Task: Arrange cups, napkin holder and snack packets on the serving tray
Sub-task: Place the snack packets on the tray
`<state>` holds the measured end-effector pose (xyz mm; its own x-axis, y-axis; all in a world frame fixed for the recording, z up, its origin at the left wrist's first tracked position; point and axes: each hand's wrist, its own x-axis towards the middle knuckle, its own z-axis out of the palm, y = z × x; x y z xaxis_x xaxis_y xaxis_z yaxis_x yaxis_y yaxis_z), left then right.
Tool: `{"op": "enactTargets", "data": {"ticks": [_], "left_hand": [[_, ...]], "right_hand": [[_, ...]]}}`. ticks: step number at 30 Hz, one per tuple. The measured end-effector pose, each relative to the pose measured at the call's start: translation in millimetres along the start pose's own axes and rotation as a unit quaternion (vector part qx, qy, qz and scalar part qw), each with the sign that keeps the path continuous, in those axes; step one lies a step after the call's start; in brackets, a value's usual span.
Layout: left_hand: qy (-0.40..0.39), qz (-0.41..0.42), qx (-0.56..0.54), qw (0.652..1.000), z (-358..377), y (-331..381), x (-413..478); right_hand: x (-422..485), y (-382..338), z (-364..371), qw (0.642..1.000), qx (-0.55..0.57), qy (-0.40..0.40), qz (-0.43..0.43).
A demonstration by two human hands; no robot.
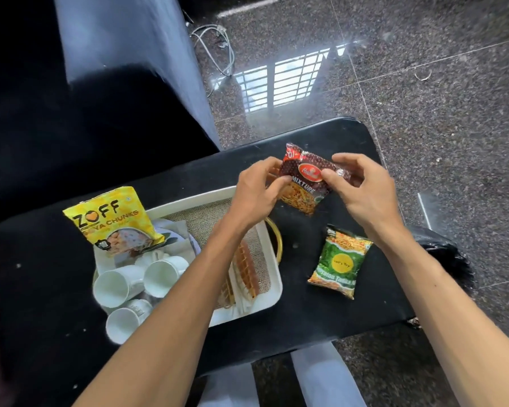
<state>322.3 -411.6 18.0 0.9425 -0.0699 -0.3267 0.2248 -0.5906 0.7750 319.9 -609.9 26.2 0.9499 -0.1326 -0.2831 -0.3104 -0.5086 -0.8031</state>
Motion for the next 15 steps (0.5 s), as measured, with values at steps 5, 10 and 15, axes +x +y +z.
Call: {"op": "enactTargets", "data": {"ticks": [5,10,15], "left_hand": [[0.139,-0.026,-0.058,0.988,-53,-21,-30],[0.23,-0.081,-0.099,0.965,-94,-61,-69],[0.225,-0.112,-0.109,0.962,-121,-99,-94]], "right_hand": [[-10,-46,37,0.99,0.11,-0.082,-0.014],[-27,-80,101,0.976,0.095,-0.187,-0.049],[-44,-103,159,0.977,0.032,-0.199,-0.064]]}}
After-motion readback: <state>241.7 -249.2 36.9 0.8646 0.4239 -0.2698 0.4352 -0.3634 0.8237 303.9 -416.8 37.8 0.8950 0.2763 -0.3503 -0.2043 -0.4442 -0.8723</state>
